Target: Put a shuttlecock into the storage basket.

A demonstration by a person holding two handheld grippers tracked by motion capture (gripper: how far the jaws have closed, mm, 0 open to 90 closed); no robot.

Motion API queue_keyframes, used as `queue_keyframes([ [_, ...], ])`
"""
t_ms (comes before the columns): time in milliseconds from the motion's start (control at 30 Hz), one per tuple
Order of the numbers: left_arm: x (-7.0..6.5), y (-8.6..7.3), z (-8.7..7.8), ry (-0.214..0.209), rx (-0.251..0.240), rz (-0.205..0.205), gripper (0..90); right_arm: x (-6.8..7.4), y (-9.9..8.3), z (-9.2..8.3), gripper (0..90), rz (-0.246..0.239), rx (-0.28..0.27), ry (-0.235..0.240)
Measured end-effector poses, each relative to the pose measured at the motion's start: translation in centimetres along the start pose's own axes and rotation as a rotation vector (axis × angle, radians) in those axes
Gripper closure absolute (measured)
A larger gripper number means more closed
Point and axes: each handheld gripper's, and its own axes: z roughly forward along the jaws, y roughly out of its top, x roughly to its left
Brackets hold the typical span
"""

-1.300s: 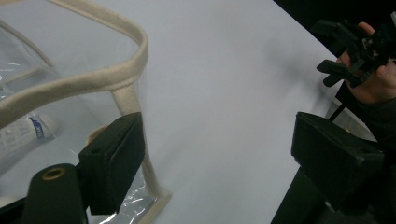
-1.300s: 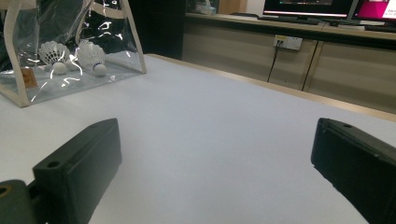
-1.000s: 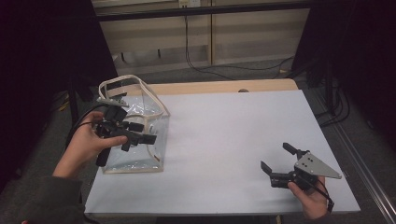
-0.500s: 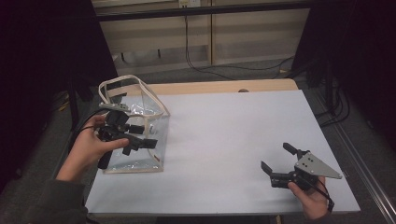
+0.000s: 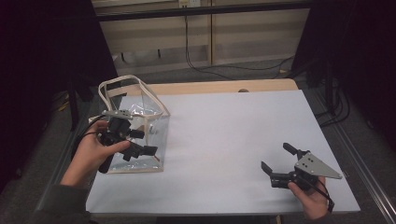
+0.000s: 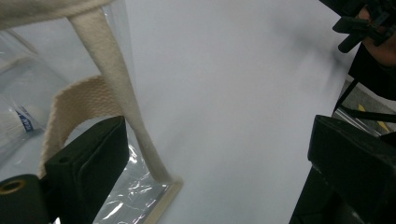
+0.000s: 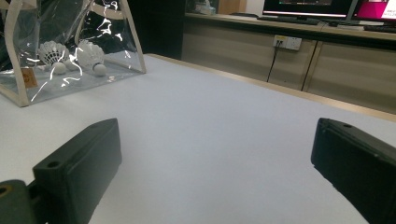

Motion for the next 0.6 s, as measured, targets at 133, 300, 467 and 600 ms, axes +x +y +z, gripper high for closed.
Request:
queue_keyframes([
  [133, -0.1, -0.2, 0.3, -0.003, 0.0, 0.008, 5.0, 0.0, 0.0, 0.0, 1.7, 0.001, 0.001, -0.001],
  [300, -0.1, -0.7, 0.7, -0.004, -0.001, 0.014, 4.9, 0.0, 0.0, 0.0, 1.7, 0.0, 0.0, 0.0],
  [467, -0.1, -1.0, 0.9, 0.0, 0.002, 0.02, 4.9, 0.0, 0.0, 0.0, 1.7, 0.001, 0.0, -0.001],
  [600, -0.1, -1.3, 1.2, 0.005, 0.011, 0.029, 5.1, 0.0, 0.0, 0.0, 1.7, 0.001, -0.001, 0.001],
])
